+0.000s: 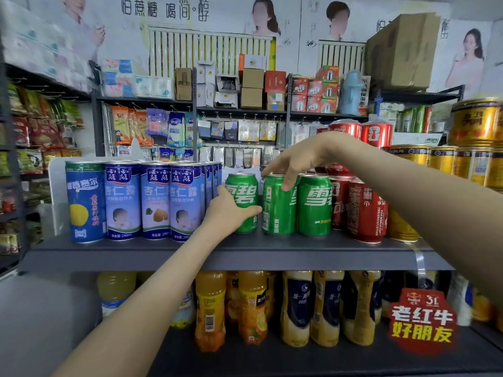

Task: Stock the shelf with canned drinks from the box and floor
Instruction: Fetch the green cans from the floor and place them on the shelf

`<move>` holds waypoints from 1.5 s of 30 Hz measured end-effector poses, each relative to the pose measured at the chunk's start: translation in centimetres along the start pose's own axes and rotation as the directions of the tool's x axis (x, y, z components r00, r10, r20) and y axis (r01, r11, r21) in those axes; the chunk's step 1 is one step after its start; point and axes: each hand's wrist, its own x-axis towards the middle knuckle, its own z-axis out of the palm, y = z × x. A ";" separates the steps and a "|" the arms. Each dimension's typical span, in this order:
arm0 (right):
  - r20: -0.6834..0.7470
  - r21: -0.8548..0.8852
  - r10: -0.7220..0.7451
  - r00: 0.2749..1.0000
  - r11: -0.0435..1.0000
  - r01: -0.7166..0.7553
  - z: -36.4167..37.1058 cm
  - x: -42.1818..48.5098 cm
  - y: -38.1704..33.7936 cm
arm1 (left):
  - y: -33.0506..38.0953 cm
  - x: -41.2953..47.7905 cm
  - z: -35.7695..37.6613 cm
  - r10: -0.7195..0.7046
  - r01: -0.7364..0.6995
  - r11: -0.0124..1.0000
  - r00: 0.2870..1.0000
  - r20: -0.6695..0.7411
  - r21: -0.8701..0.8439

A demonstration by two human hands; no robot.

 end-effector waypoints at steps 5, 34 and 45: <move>-0.233 -0.233 0.041 0.972 0.968 -0.096 0.6 1.4 -0.4 | 0.0 0.5 0.2 -0.007 0.007 0.999 1.000 0.013 -0.042; -0.127 -0.411 0.221 0.967 0.875 -0.254 -2.6 14.0 1.8 | -1.7 0.8 1.0 0.109 -0.104 0.987 0.994 -0.030 0.124; -0.213 -0.430 0.131 0.968 0.877 -0.213 -2.0 14.2 2.0 | -1.8 0.7 1.1 0.124 -0.119 0.984 0.992 -0.027 0.136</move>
